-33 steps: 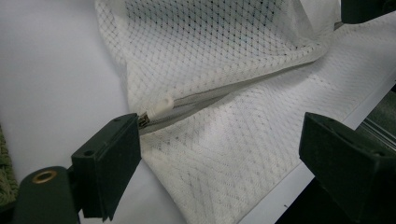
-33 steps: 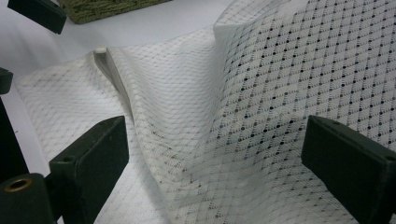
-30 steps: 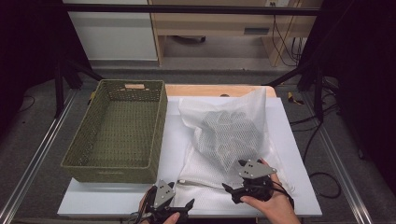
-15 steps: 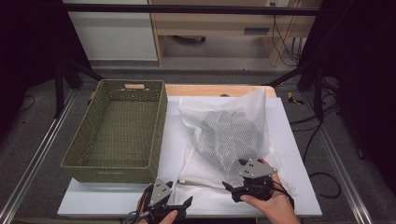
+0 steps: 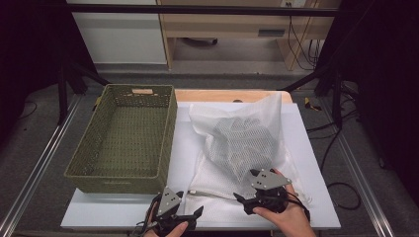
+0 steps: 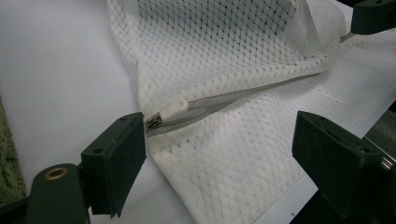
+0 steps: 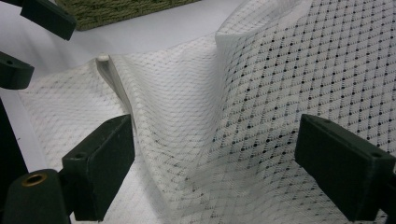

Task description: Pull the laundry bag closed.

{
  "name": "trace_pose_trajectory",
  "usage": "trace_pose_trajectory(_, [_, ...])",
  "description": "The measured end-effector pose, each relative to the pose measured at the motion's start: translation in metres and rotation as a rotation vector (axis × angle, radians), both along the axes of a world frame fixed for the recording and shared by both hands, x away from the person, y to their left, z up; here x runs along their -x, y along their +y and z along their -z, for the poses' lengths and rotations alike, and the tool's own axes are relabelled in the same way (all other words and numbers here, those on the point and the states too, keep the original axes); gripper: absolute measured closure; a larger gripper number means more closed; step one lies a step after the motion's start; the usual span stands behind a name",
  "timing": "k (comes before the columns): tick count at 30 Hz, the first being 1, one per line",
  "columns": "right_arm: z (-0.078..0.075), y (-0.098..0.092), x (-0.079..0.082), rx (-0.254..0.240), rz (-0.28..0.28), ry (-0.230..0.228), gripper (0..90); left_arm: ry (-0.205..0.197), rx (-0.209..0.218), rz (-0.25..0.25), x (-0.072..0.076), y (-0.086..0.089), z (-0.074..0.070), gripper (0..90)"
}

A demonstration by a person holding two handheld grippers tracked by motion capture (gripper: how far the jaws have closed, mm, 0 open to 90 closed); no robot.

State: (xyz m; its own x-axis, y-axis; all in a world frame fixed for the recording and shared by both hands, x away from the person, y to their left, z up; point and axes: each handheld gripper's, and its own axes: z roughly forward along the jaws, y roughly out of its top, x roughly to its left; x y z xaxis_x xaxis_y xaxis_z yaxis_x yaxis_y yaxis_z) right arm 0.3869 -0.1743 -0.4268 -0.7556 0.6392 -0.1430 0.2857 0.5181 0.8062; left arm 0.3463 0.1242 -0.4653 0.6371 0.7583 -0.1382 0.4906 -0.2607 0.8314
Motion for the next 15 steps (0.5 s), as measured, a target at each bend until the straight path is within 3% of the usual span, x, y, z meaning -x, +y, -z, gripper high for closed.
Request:
trace_pose_trajectory(4, [0.000, 0.000, 0.001, 0.003, -0.001, 0.001, 12.3, -0.009, -0.013, 0.004, -0.001, 0.000, 0.001, 18.1])
trace_pose_trajectory(15, [0.000, 0.001, 0.001, 0.004, -0.008, 0.001, 11.9, 0.013, -0.082, -0.008, -0.013, -0.002, 0.010, 25.0])
